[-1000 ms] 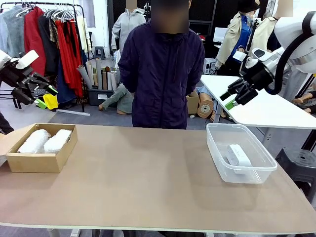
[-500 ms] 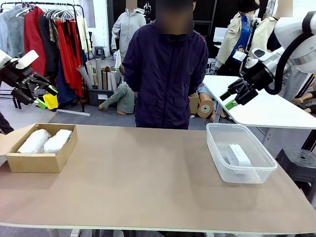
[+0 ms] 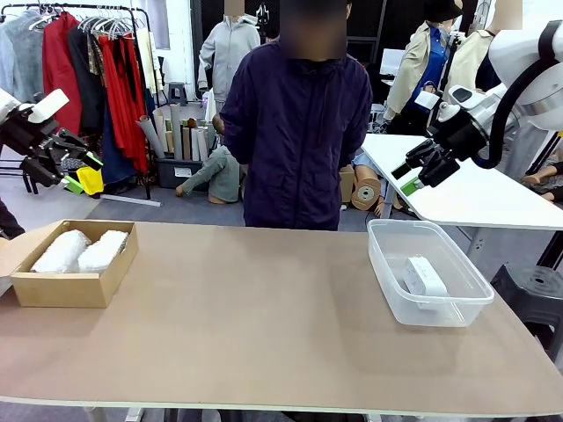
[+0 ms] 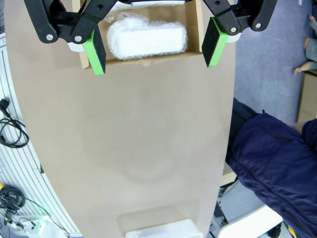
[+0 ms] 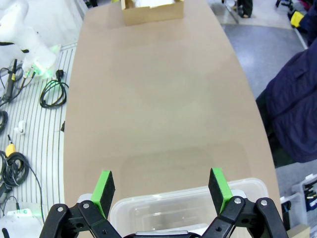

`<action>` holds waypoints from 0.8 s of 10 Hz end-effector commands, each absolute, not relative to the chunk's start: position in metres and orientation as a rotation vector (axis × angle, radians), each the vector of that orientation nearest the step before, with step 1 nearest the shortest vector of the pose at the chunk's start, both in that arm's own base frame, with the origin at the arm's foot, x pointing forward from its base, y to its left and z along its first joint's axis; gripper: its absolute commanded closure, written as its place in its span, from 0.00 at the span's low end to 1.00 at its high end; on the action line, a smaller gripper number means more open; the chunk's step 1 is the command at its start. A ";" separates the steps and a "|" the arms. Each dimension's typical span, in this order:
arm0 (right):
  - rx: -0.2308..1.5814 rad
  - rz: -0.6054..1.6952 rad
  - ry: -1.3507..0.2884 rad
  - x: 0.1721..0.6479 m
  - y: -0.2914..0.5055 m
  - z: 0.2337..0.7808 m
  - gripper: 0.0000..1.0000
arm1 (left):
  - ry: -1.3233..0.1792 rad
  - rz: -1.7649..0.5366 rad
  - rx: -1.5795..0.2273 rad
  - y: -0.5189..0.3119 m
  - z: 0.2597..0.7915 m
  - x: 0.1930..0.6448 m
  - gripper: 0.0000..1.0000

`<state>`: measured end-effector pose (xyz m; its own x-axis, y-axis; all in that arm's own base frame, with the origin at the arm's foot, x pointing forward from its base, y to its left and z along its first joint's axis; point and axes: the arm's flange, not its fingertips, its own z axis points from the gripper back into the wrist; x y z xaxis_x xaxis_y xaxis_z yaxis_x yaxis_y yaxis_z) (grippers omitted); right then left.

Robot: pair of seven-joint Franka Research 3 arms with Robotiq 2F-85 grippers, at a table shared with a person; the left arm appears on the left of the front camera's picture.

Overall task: Separate and place wrapped and unwrapped clocks.
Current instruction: If the picked Digital clock is wrapped, place it in the Package Box ; if not, place it in the Organizing box.

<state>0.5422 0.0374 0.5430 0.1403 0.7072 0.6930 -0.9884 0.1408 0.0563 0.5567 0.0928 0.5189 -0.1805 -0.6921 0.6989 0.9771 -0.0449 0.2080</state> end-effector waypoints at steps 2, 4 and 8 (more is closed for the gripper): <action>0.587 1.319 -0.589 0.542 0.039 0.546 0.00 | -0.783 -1.615 -0.487 0.094 0.520 0.555 0.00; 0.587 1.319 -0.589 0.542 0.039 0.546 0.00 | -0.783 -1.615 -0.487 0.094 0.520 0.555 0.00; 0.587 1.319 -0.589 0.542 0.039 0.546 0.00 | -0.783 -1.615 -0.487 0.094 0.520 0.555 0.00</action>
<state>0.5422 0.0374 0.5430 0.1403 0.7072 0.6930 -0.9884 0.1408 0.0563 0.5567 0.0928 0.5189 -0.1806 -0.6921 0.6989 0.9771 -0.0449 0.2080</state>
